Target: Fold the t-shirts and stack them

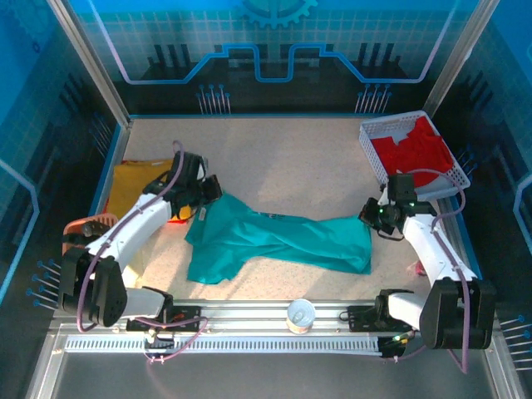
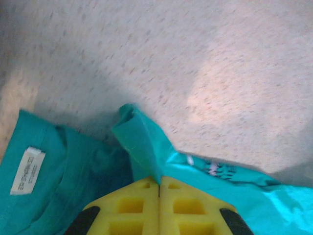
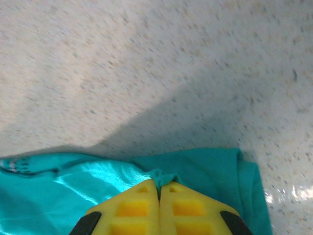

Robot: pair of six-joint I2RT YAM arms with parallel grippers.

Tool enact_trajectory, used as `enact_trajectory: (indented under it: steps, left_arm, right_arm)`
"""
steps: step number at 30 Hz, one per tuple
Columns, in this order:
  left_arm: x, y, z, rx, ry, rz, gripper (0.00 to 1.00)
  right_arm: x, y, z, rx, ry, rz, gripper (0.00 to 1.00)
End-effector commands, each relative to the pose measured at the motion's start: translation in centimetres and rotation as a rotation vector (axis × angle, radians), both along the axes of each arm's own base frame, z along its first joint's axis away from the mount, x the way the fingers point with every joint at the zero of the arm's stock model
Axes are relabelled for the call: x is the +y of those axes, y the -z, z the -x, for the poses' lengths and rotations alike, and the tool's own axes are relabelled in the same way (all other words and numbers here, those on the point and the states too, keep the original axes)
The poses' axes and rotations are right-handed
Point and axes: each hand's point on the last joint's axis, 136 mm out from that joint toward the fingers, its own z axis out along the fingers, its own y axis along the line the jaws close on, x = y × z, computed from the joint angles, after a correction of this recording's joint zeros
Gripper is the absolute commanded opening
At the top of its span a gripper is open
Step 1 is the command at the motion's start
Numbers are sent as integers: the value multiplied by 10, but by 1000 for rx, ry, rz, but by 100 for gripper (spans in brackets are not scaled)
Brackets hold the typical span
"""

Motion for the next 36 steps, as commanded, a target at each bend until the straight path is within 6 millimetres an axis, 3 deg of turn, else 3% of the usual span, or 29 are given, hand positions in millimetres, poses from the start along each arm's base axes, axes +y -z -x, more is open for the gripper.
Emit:
enact_trajectory:
  steps: [1,7,12,16,20,24,29,31,32,33,34,35,36]
  left_arm:
    - [1,-19,0,-5,121,-95,0]
    - [-1,-88,-34,-210,219,-202,0]
    - [3,-152,-77,-424,216,-317,0]
    - [4,-179,-119,-546,213,-409,0]
    - [6,-177,-165,-577,211,-498,0]
    - [9,-160,-207,-607,195,-526,0]
    - [6,-137,-246,-594,193,-526,0]
    - [6,-125,-258,-585,190,-542,21]
    - [8,-119,-263,-571,183,-557,40]
    - [12,-111,-268,-545,166,-579,71]
    - [18,-103,-271,-519,142,-602,91]
    - [25,-98,-273,-489,113,-631,99]
    - [33,-93,-274,-455,85,-656,99]
  right_arm:
    - [1,-32,-21,-87,-6,-35,0]
    - [-6,-87,-57,-221,4,-19,0]
    - [-14,-126,-97,-325,34,-35,0]
    - [-21,-146,-137,-390,60,-61,0]
    - [-25,-150,-180,-415,47,-95,0]
    - [-32,-139,-219,-414,54,-123,0]
    - [-32,-139,-251,-465,48,-95,0]
    - [-31,-137,-254,-454,38,-59,0]
    - [-29,-134,-255,-442,28,-43,13]
    - [-28,-129,-255,-421,25,-38,34]
    - [-29,-126,-255,-409,25,-37,60]
    - [-29,-119,-254,-378,23,-42,81]
    - [-28,-113,-253,-347,17,-45,93]
